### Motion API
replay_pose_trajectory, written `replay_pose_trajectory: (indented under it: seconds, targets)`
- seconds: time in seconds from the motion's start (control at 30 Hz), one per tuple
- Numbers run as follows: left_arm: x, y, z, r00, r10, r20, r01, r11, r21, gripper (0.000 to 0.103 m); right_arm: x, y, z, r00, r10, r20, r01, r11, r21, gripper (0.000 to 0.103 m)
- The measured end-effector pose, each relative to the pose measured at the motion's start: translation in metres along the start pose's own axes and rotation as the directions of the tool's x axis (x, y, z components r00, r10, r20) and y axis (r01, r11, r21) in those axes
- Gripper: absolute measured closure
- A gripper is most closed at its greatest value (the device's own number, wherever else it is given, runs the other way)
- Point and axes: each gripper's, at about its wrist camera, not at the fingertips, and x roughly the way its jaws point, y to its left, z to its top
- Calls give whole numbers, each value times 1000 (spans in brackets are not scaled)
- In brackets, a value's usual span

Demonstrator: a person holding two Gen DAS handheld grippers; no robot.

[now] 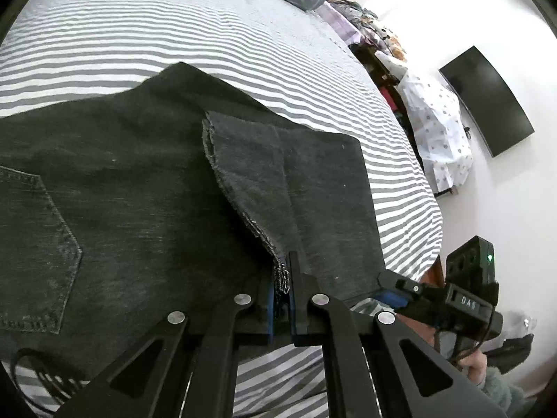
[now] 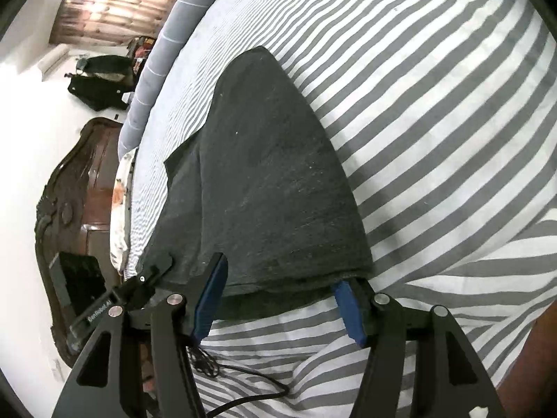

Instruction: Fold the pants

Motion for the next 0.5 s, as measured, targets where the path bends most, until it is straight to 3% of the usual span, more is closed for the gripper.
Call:
replay_pose_trajectory:
  seconds: [0.1,0.2,0.33,0.5]
  targets:
    - [-3,2,-1,1000,6,7,-6,1000,-2,98,2,8,-2,1000,-26,1,26,999,-22,50]
    - [-2,2,-4,999,36,13,-36,999,15,98,-1,13,-7,994,-108,23,109,990,-87,90]
    - [-1,1,-7,999,38,10,-38,999,14,98,2,29,-9,978,-205,49,210,963,-168,94]
    - [-4,-4,-12,999,49,21,-50,998,37,98,2,60,-17,930,-343,127,366,868,-336,96]
